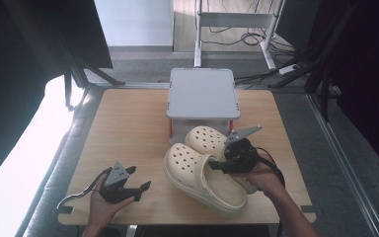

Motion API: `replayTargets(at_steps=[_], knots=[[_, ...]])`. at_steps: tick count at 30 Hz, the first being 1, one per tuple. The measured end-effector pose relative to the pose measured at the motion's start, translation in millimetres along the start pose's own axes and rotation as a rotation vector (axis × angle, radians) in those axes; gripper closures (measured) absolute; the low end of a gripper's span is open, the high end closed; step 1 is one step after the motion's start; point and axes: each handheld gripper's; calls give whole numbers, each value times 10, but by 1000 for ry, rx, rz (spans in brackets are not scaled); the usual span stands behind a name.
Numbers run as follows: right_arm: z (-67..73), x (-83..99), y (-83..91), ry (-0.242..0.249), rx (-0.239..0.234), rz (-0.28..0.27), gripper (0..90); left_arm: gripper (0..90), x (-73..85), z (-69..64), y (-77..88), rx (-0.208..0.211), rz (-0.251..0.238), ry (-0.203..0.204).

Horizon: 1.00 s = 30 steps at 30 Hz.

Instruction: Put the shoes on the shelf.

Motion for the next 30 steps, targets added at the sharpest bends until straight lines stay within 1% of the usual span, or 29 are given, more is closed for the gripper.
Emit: replayTargets(at_steps=[1, 6, 13, 15, 21, 30], knots=[[-12, 8, 29, -6, 1, -3, 658, 244, 0, -1, -2, 1, 0, 1], [-43, 27, 203, -5, 4, -19, 658, 244, -3, -2, 0, 2, -2, 6], [-79, 24, 448, -10, 25, -34, 658, 244, -2, -5, -8, 5, 0, 7], [-97, 13, 492, -5, 27, -36, 658, 244, -2, -5, -7, 5, 0, 9], [-163, -37, 602, -13, 24, -51, 658, 244, 0, -3, -19, 4, 3, 7], [-221, -135, 745, -13, 38, -75, 659, 244, -2, -1, -17, 5, 5, 4]])
Point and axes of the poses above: each handheld gripper's, and its own axes: y roughly backward along the jaws, x roughly out of its underside, z roughly to its left, and after that the axes turned 8 degrees about x, right-handed
